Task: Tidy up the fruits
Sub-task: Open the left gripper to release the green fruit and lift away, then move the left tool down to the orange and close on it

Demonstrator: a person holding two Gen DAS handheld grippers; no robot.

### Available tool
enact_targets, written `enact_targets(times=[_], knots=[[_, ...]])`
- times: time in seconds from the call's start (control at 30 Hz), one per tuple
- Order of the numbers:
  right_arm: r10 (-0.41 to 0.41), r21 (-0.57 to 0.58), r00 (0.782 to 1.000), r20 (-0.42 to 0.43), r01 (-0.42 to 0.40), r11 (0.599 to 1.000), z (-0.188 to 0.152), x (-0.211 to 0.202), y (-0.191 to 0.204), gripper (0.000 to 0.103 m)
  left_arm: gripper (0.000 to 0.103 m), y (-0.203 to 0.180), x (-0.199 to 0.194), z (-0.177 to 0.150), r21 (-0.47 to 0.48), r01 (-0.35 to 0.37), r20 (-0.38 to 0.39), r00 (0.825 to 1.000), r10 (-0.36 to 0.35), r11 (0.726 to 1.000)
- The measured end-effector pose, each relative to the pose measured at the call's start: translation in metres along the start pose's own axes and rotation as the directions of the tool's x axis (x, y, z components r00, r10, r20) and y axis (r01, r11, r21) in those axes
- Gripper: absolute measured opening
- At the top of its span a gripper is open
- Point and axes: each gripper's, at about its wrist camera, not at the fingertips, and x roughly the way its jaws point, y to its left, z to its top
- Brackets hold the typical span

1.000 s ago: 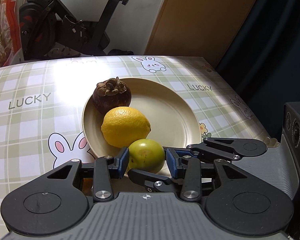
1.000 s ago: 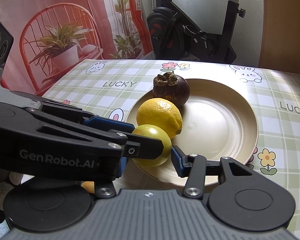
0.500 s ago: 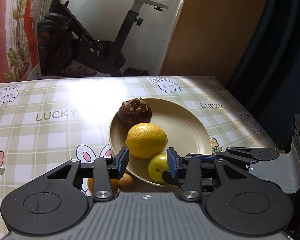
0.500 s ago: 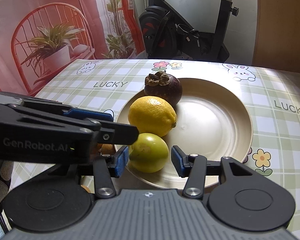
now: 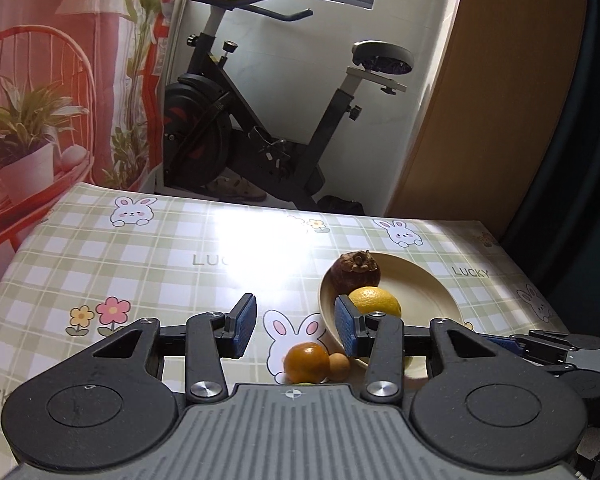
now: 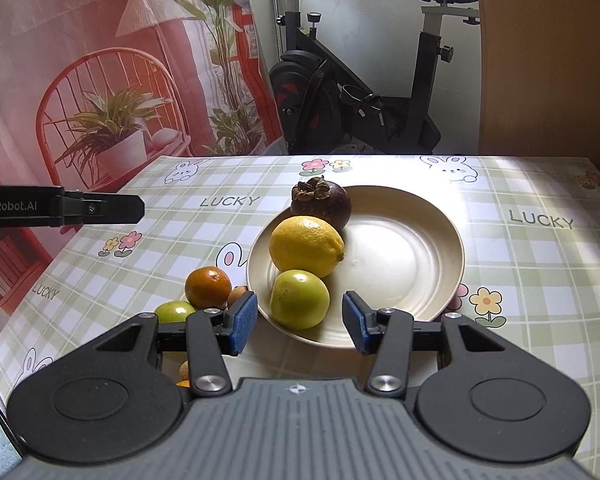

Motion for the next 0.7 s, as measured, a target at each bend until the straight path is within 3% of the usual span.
enact_targets(times=[0.2, 0.43, 0.7], knots=[[0.008, -0.024, 0.999, 0.035, -0.007, 1.0, 0.007, -0.011, 0.01, 0.05, 0.046, 0.012, -0.018, 0.007, 0.0, -0.061, 0.041, 0.997, 0.061, 0.998], [0.019, -0.047, 0.997, 0.072, -0.015, 0.999, 0.021, -0.017, 0.021, 0.05, 0.046, 0.027, -0.038, 0.018, -0.065, -0.107, 0.146, 0.983, 0.115, 0.992], [0.012, -0.059, 0.996, 0.09, -0.007, 0.998, 0.034, -0.014, 0.027, 0.051, 0.045, 0.038, -0.045, 0.021, -0.086, -0.101, 0.15, 0.982, 0.113, 0.991]])
